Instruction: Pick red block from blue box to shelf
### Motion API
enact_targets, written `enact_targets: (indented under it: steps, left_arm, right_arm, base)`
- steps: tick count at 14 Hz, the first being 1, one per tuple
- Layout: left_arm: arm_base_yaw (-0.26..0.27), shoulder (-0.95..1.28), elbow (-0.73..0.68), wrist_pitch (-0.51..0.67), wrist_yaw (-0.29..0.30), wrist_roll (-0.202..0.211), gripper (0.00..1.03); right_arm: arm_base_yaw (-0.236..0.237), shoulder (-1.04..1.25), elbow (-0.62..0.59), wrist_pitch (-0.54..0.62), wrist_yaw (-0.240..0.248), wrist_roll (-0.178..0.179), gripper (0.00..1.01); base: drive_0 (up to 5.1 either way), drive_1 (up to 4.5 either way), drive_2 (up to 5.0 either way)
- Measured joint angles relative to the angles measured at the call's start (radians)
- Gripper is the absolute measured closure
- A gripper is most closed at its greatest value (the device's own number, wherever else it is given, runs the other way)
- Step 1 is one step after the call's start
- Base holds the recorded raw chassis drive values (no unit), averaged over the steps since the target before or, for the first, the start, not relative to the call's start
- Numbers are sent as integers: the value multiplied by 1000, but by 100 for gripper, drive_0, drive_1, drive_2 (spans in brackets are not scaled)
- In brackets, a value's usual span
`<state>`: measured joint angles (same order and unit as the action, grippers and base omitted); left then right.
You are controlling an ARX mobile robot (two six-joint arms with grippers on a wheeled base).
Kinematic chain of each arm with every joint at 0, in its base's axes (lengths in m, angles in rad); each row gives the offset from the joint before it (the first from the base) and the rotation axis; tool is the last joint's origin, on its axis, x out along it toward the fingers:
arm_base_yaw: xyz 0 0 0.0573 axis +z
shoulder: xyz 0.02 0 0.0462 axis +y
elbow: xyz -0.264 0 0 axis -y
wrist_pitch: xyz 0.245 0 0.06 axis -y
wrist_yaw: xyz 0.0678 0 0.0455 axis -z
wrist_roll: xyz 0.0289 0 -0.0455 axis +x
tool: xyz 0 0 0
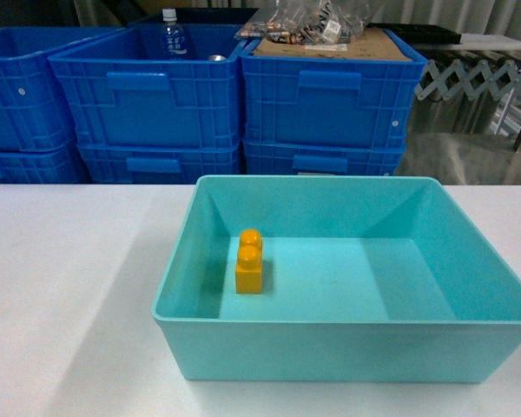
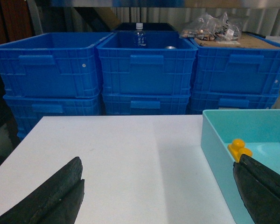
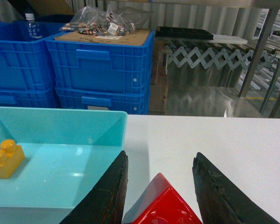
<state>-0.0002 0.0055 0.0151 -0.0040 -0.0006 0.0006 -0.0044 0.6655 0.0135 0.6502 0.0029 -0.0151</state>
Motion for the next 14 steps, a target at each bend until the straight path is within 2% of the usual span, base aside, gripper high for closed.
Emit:
enact_targets:
  steps: [7,14]
  left_arm:
    - [0,0,0,0,0,0,5]
    - [0,0,0,0,0,0,5]
  right_arm:
    - [0,-323,-1,-304,0,0,64]
    - [0,-454,-1,-438,0,0,64]
  base:
    - [0,0,0]
    - [0,0,0]
